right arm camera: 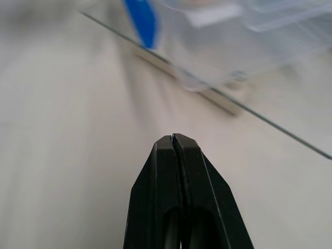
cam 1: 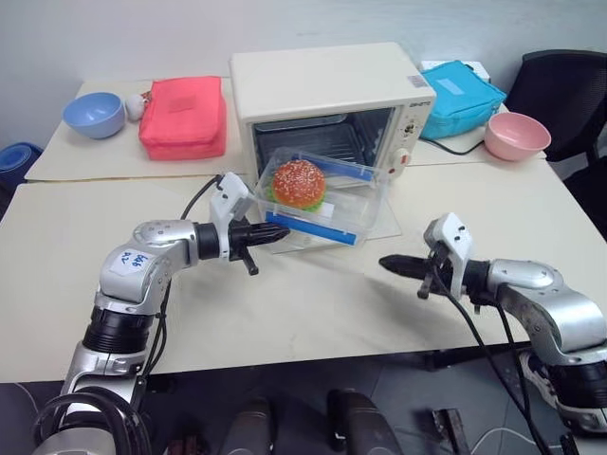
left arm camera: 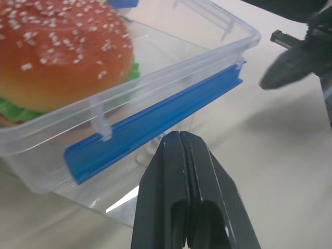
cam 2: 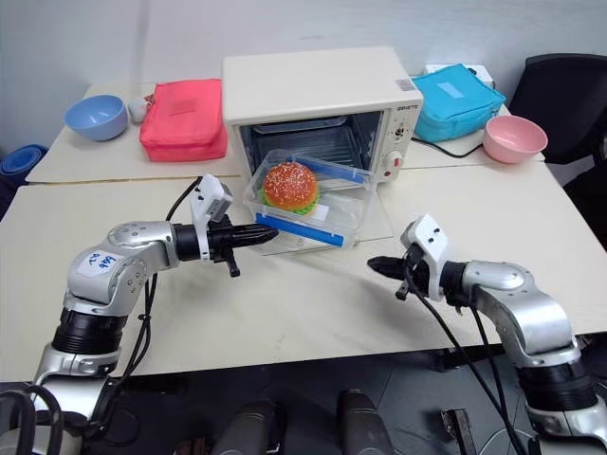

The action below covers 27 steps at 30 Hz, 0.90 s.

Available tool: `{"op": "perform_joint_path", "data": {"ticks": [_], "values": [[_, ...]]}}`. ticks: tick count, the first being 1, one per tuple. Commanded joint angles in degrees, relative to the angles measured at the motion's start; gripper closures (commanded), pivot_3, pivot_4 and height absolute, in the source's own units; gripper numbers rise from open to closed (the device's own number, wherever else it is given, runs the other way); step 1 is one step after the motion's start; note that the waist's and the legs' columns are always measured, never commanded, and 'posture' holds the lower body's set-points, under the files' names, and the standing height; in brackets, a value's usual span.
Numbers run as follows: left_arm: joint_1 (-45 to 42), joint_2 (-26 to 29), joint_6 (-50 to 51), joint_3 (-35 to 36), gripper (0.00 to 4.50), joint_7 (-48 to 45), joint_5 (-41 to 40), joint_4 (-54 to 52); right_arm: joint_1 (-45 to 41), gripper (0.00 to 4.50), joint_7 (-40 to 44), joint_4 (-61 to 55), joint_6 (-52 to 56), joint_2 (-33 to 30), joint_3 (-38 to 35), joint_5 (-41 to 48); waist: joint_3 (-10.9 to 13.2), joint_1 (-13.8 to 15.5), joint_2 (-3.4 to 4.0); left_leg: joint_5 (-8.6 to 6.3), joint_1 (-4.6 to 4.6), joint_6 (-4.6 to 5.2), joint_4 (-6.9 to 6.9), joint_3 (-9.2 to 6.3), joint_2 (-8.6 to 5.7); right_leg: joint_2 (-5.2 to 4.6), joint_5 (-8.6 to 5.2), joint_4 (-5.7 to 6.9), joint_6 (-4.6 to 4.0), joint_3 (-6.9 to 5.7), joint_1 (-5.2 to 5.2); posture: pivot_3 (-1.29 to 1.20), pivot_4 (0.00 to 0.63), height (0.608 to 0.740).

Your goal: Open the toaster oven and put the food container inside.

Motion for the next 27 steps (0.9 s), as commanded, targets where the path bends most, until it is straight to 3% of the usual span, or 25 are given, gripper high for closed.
{"op": "perform_joint_path", "data": {"ticks": [1,10,14,27], "values": [[-0.73,1.01,-1.27,0.55,4.5,-0.86,0.1,-0.03,-2.68,4.47,-2.82,-3.75,2.48,3.44,-1.34,3.87,0.0,-0.01,0.0,0.02,0.01,-0.03,-0.01,-0.01,0.02,0.02,0.0,0.02,0.0,-0.01,0.0,0.0,0.15,0.74],[-3.95,0.7,-3.82,-0.17,4.5,-1.03,1.97,4.6,-11.76,4.47,-10.08,5.68,-0.93,11.58,2.86,-3.28,0.0,0.38,0.0,0.03,-0.04,-0.06,0.01,-0.04,-0.05,-0.07,0.0,0.01,-0.01,-0.06,-0.03,0.0,0.15,0.74],[-4.29,-0.49,-3.78,0.89,4.5,1.41,2.05,4.86,-17.51,4.47,-15.02,15.97,-8.11,13.27,3.93,-11.39,0.0,0.21,0.0,0.03,-0.05,-0.03,0.02,0.01,-0.12,-0.12,0.0,0.0,0.0,-0.03,-0.04,0.0,0.15,0.74],[-9.45,-6.89,-8.11,4.63,4.5,13.15,5.15,10.83,-29.05,4.47,-18.91,31.37,-16.31,21.98,3.39,-17.38,0.0,-0.41,0.0,0.09,-0.09,-0.16,-0.01,0.04,-0.07,-0.06,0.0,0.36,0.0,-0.04,-0.15,0.0,0.15,0.74]]}}
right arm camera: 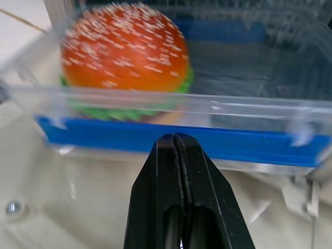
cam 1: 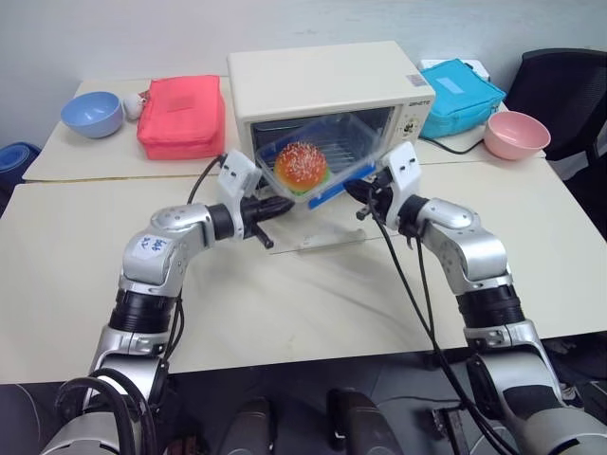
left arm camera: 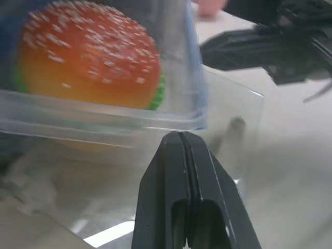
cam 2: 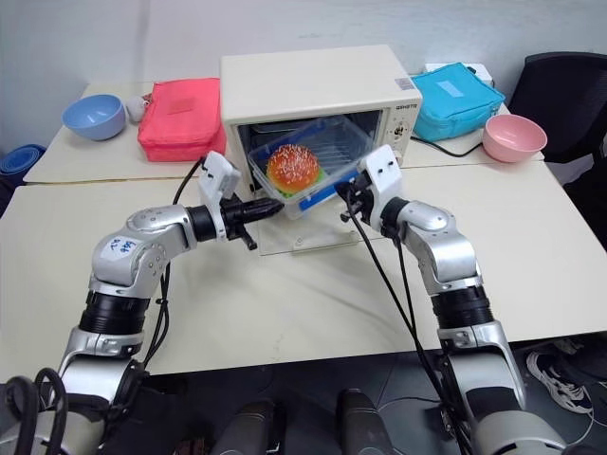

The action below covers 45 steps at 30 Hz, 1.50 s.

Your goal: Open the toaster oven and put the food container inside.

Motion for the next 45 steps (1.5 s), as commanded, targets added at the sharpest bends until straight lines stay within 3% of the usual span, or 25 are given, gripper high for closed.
{"op": "perform_joint_path", "data": {"ticks": [1,6,13,18,27,33,45], "values": [[-1.81,-0.18,-2.81,2.43,4.5,2.14,1.05,1.12,-1.88,4.47,-0.36,1.57,-2.51,0.87,-1.27,-0.82,0.0,-0.18,0.0,0.02,-0.01,-0.04,0.0,0.0,-0.01,-0.01,0.0,0.0,0.0,-0.01,0.0,0.0,0.15,0.74],[-2.49,-0.21,-3.11,3.8,4.5,3.46,1.05,1.68,-2.44,4.47,0.45,2.73,-3.03,1.89,-1.01,-1.12,0.0,-0.84,0.0,0.06,-0.01,-0.11,-0.01,0.0,-0.01,-0.03,0.0,0.0,0.0,0.0,0.0,0.0,0.15,0.74],[6.12,4.66,4.69,1.35,4.5,-6.99,-6.31,-11.51,1.47,4.47,4.7,-2.96,0.34,0.71,0.13,-0.09,0.0,-1.12,0.0,0.03,-0.02,-0.17,-0.08,0.01,0.02,0.0,0.0,0.01,-0.01,0.04,-0.07,0.0,0.15,0.74],[8.88,6.49,7.21,-0.01,4.5,-11.02,-9.59,-16.99,4.07,4.47,10.81,-11.0,5.38,-3.51,-1.83,4.08,0.0,-0.74,0.01,0.03,-0.03,-0.13,-0.06,-0.01,0.01,-0.04,-0.01,-0.02,-0.01,0.02,-0.03,0.0,0.15,0.74],[2.41,-4.0,3.3,-4.99,4.5,-2.83,-3.03,-8.16,9.85,4.47,20.95,-25.7,14.23,-15.69,-8.62,16.7,0.0,0.62,0.0,-0.14,0.0,0.18,0.01,-0.09,-0.04,-0.06,0.0,-0.41,0.01,-0.06,0.12,0.0,0.15,0.74],[-0.33,-9.0,-0.61,-5.14,4.5,7.48,4.19,-4.48,11.32,4.47,17.69,-26.91,15.63,-17.06,-11.92,17.77,0.0,0.6,0.0,-0.11,0.02,0.14,0.0,-0.03,0.03,0.02,0.01,-0.39,0.01,0.01,0.09,0.0,0.15,0.74],[-8.57,-9.98,-11.97,-3.17,4.5,17.77,13.11,11.65,14.21,4.47,14.94,-28.13,15.78,-17.41,-13.3,19.3,0.0,0.71,0.0,0.04,0.02,0.15,0.03,-0.01,-0.02,0.0,0.1,-0.36,0.18,0.02,0.11,0.0,0.15,0.74]]}}
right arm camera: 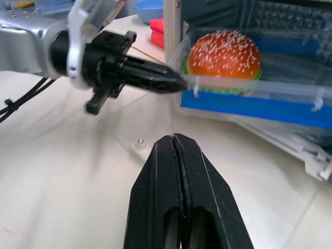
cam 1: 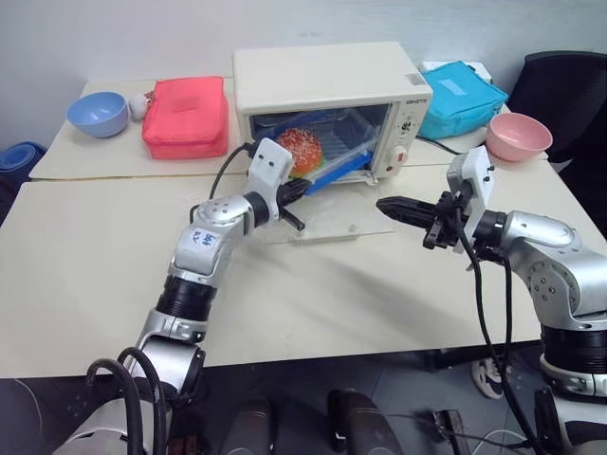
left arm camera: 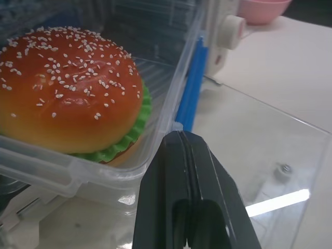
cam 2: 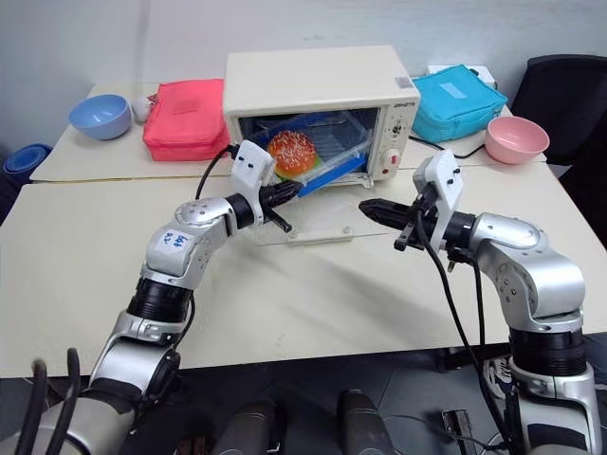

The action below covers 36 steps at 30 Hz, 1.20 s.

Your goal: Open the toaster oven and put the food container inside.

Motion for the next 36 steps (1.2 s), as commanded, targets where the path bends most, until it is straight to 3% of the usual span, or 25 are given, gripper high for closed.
{"op": "perform_joint_path", "data": {"ticks": [1,11,23,33,36], "values": [[-3.02,-0.42,-3.9,2.18,4.5,3.85,2.68,2.64,-0.81,4.47,-0.9,-1.49,-0.65,-0.55,-1.79,0.97,0.0,0.07,0.0,0.0,0.0,0.0,-0.01,-0.01,0.0,0.0,0.0,0.0,0.0,0.0,0.0,0.0,0.15,0.74],[6.33,-0.59,3.09,0.57,4.5,-3.28,-1.61,-12.33,-1.56,4.47,-1.54,-0.33,-1.35,-0.45,-1.54,0.78,0.0,0.01,0.0,-0.01,-0.05,-0.01,-0.1,-0.01,-0.01,-0.04,0.01,0.04,0.01,0.01,-0.02,0.0,0.15,0.74],[5.35,1.93,2.27,8.82,4.5,7.96,3.03,-8.66,-1.63,4.47,-0.76,-1.07,-1.13,1.06,0.22,1.75,0.0,0.08,0.0,-0.03,-0.04,0.03,-0.07,-0.01,-0.02,-0.05,0.01,-0.09,0.01,-0.01,-0.01,0.0,0.15,0.74],[10.86,-0.39,9.27,3.21,4.5,-2.68,-4.56,-22.57,-2.11,4.47,-0.29,0.05,-1.24,0.5,0.09,1.5,0.0,0.14,0.0,-0.02,-0.13,-0.01,-0.07,-0.01,-0.03,-0.08,0.02,-0.06,0.04,-0.01,-0.01,0.0,0.15,0.74],[9.2,-0.64,7.87,1.64,4.5,-2.49,-2.77,-20.08,-2.22,4.47,-0.21,0.44,-1.16,0.36,-0.09,1.43,0.0,0.04,0.0,-0.03,-0.08,0.01,-0.07,0.0,-0.03,-0.07,0.02,-0.15,0.04,0.0,-0.01,0.0,0.15,0.74]]}}
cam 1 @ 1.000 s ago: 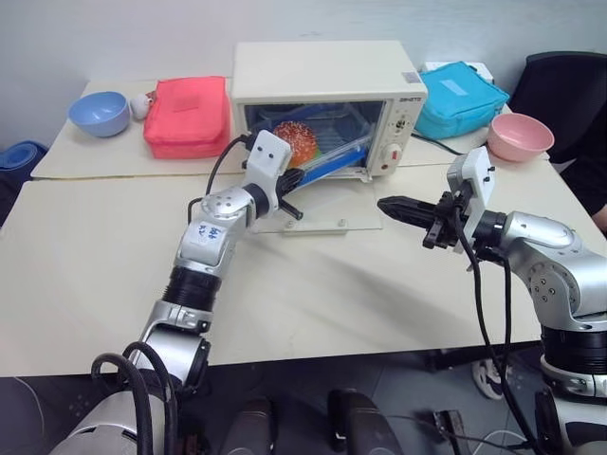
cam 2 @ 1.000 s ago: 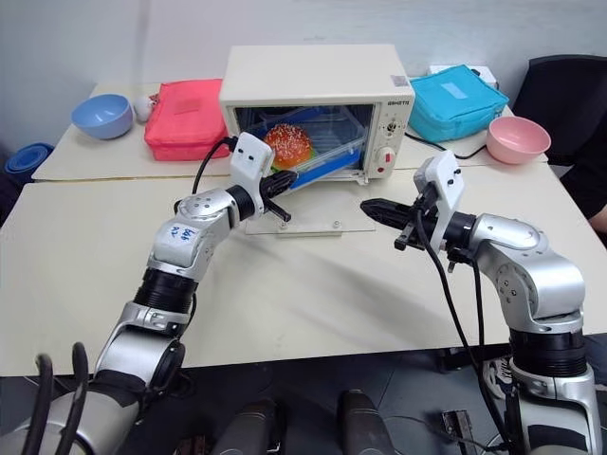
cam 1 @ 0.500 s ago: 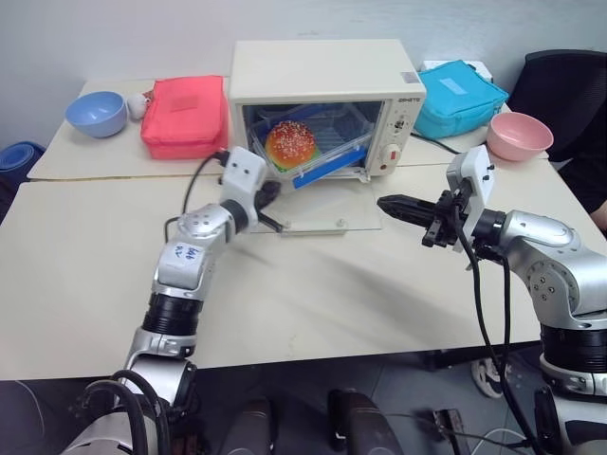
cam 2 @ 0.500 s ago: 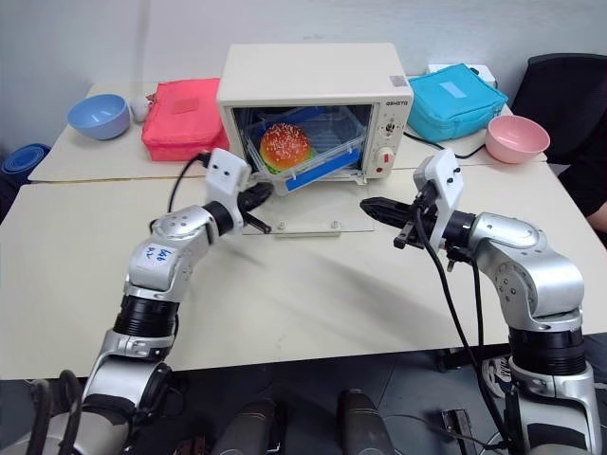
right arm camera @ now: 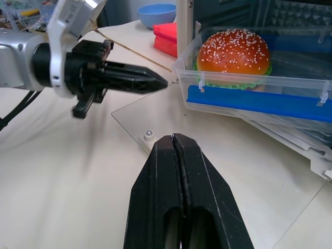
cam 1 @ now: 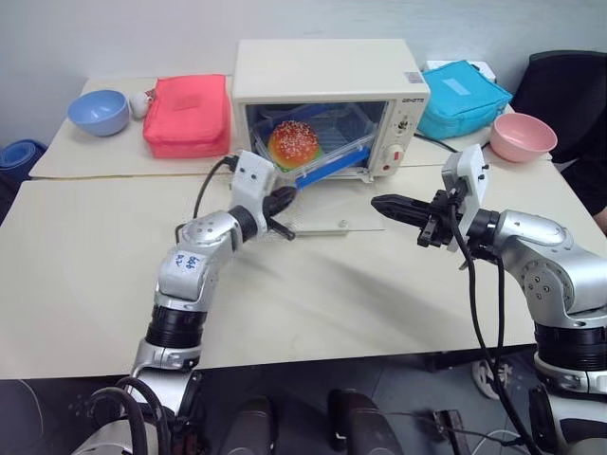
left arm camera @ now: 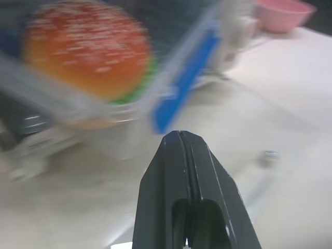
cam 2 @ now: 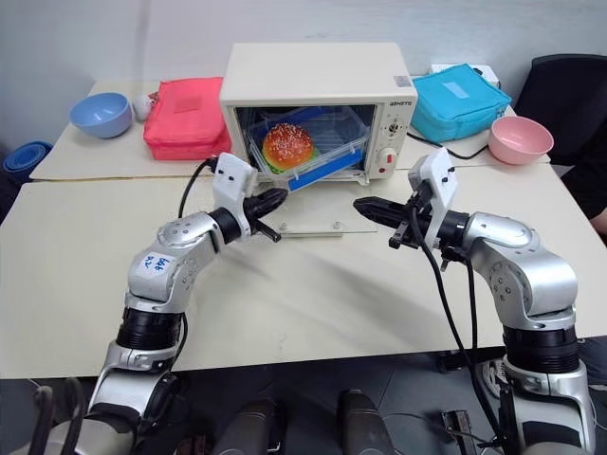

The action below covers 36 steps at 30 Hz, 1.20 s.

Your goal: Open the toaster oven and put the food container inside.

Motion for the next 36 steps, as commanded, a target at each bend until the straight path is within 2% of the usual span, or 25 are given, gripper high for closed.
{"op": "perform_joint_path", "data": {"ticks": [1,6,14,18,25,27,32,36], "values": [[-3.1,-0.32,-2.24,-0.47,4.5,1.37,1.81,2.11,-1.04,4.47,0.48,-0.44,-0.98,-0.94,-1.01,0.56,0.0,-0.05,0.0,0.0,0.02,0.0,0.0,0.0,0.0,0.01,0.0,-0.02,0.0,0.01,0.0,0.0,0.15,0.74],[-7.67,-0.35,-5.68,2.22,4.5,10.14,7.1,12.22,-0.43,4.47,0.52,-1.61,-0.34,-1.32,-1.66,1.36,0.0,-0.14,0.0,0.03,0.05,0.02,0.0,0.01,0.0,0.04,0.0,0.04,0.0,0.01,-0.01,0.0,0.15,0.74],[-5.55,1.85,-5.73,4.35,4.5,14.93,10.53,9.73,0.39,4.47,0.38,-1.45,-0.98,-1.66,-1.85,1.31,0.0,0.05,0.0,0.01,-0.04,0.01,-0.04,0.01,0.01,0.01,0.0,0.11,0.0,-0.01,-0.03,0.0,0.15,0.74],[-5.13,1.67,-5.85,4.67,4.5,14.31,9.97,9.7,0.62,4.47,0.52,-1.5,-1.27,-1.38,-1.38,1.19,0.0,0.2,0.0,0.01,-0.04,0.02,0.0,0.01,0.0,-0.01,0.01,0.07,0.01,-0.01,-0.02,0.0,0.15,0.74],[-4.01,0.28,-2.85,0.7,4.5,5.11,5.09,4.14,-0.2,4.47,1.44,0.02,-1.93,-1.76,-0.88,0.58,0.0,0.21,0.0,0.01,-0.04,0.01,0.0,0.0,0.0,0.0,0.01,0.07,0.01,-0.02,-0.02,0.0,0.15,0.74],[-5.12,-0.18,-3.62,-0.21,4.5,4.94,5.98,5.72,-0.13,4.47,1.76,0.17,-2.21,-1.94,-0.69,0.37,0.0,0.2,0.0,0.01,-0.03,0.01,0.0,0.01,0.0,0.0,0.01,0.06,0.01,-0.01,-0.02,0.0,0.15,0.74],[-10.94,-0.35,-8.71,0.25,4.5,7.73,9.39,17.4,-0.72,4.47,1.55,0.25,-2.17,-1.9,-1.09,0.52,0.0,0.09,0.0,0.03,0.0,0.02,0.03,0.01,-0.01,0.03,0.01,0.01,0.01,-0.03,-0.02,0.0,0.15,0.74],[-15.83,2.24,-14.27,0.98,4.5,11.02,13.17,28.27,-0.51,4.47,1.27,0.19,-2.35,-2.35,-2.08,0.54,0.0,-0.04,0.0,0.03,0.02,0.01,0.0,0.01,-0.01,0.03,0.01,0.04,0.01,-0.03,-0.03,0.0,0.15,0.74]]}}
